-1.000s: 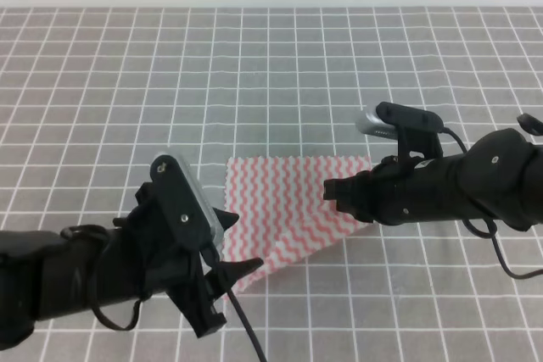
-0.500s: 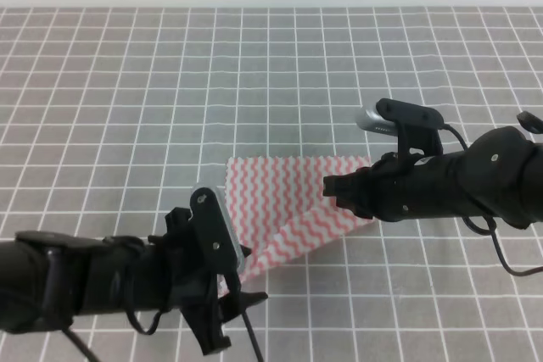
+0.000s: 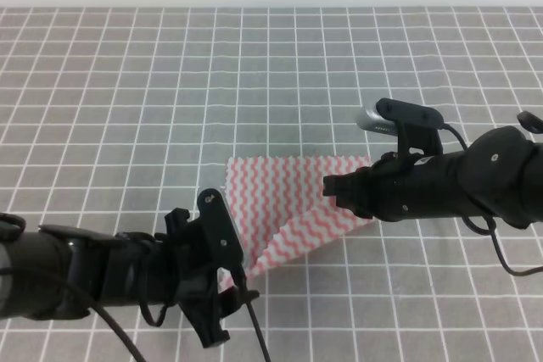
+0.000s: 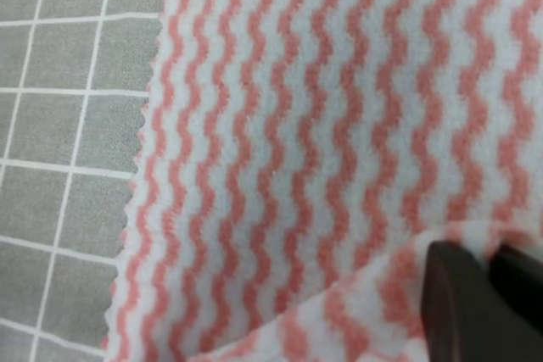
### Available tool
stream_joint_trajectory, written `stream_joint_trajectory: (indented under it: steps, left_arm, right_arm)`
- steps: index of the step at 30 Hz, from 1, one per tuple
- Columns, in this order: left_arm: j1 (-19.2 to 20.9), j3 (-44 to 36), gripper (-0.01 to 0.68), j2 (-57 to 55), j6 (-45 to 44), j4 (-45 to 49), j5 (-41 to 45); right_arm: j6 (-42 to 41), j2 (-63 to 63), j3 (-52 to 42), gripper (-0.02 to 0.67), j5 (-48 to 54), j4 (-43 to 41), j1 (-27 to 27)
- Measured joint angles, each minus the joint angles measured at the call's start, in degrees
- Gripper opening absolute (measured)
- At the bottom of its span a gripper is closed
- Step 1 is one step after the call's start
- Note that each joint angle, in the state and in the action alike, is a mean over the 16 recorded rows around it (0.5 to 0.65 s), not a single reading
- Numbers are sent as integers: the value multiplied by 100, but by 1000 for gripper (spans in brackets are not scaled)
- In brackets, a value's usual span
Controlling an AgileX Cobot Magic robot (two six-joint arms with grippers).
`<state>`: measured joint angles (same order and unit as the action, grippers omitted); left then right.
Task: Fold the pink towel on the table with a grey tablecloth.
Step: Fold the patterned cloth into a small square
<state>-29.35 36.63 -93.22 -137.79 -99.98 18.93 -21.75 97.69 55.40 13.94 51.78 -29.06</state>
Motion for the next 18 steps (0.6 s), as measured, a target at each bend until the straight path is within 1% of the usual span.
stream_joint_trajectory:
  steps: [10, 18]
  left_arm:
    - [0, 64, 381, -248, -163, -59, -45]
    - [0, 101, 315, -347, -263, -69, -86]
  right_arm:
    - [-15, 6, 1, -14, 21, -9, -1]
    - [-21, 0, 1, -15, 47, -21, 0]
